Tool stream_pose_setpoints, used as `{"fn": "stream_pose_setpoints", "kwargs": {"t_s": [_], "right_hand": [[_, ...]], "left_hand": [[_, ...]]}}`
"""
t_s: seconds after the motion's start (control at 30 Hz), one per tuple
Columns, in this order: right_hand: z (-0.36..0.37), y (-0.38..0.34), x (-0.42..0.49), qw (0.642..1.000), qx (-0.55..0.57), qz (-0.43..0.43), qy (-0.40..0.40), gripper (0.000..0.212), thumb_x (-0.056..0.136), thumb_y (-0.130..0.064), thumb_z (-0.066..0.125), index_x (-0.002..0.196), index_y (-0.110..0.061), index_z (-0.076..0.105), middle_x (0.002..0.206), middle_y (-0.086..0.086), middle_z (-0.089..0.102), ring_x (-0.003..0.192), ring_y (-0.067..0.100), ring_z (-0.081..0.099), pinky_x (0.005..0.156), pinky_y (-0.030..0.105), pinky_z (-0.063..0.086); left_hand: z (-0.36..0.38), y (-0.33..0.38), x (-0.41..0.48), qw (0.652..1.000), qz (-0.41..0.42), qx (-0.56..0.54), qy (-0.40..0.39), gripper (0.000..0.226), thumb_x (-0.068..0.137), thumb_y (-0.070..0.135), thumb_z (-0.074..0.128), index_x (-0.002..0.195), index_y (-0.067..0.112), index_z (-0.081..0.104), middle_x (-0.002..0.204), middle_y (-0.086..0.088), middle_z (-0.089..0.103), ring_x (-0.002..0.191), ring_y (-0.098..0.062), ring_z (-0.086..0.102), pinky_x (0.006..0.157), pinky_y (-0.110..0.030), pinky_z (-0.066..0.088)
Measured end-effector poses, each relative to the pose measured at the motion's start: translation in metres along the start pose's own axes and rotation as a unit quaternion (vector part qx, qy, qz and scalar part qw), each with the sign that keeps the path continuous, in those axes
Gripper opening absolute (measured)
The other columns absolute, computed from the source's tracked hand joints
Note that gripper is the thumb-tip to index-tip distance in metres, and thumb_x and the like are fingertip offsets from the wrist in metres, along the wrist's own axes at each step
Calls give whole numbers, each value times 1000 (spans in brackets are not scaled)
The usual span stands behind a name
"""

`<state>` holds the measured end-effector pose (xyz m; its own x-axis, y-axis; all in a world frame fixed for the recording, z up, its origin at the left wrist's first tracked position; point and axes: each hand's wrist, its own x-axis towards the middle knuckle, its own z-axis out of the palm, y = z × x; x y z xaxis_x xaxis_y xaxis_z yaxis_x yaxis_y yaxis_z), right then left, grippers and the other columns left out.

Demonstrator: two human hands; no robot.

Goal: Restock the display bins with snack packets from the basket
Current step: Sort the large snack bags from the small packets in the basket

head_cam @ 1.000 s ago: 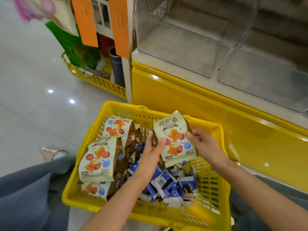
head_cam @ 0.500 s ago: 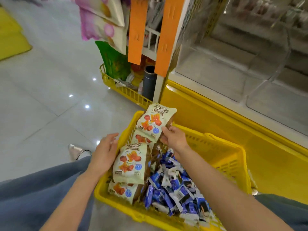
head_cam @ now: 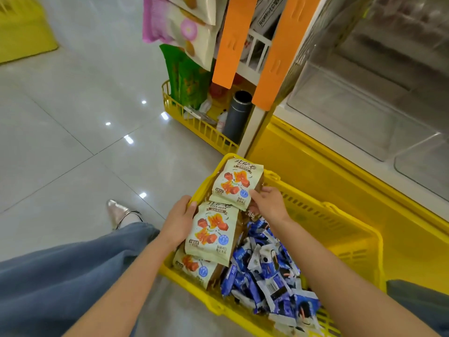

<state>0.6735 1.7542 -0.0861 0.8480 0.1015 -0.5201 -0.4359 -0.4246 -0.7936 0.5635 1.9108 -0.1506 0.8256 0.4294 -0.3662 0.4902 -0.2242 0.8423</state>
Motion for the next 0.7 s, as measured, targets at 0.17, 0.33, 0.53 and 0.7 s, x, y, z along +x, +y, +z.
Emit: {"fn": "stream_pose_setpoints", "kwargs": {"t_s": [0.17,0.33,0.53,0.7], "right_hand": [[-16,10,-10,991,-92,-94,-7,62,94,-24,53,144,-8,21,142,7,41,106,9,51,73,15,48],[-63,59,-28,961,-210,-180,28,53,94,-25,51,140,-11,29,137,1,46,108,3,47,84,14,42],[-109,139,-42,961,-242,-130,24,46,92,-16,54,134,-13,35,122,-1,52,111,13,53,91,23,43],[-88,174,-29,949,-290,-99,-73,75,89,-28,62,146,-10,16,152,3,26,139,16,27,107,22,27]], "left_hand": [[-3,12,17,1000,-9,21,-5,18,99,24,38,106,16,53,105,-9,56,95,-22,54,80,-30,40],[-8,58,-12,965,150,68,205,21,94,16,44,114,17,50,106,5,46,93,-11,51,76,-21,41],[66,111,-60,938,318,109,80,15,91,28,41,106,29,42,100,13,43,81,-3,48,66,-18,43],[141,67,-52,945,172,261,-96,31,96,26,43,127,20,39,126,-2,41,111,-19,46,90,-30,40]]}}
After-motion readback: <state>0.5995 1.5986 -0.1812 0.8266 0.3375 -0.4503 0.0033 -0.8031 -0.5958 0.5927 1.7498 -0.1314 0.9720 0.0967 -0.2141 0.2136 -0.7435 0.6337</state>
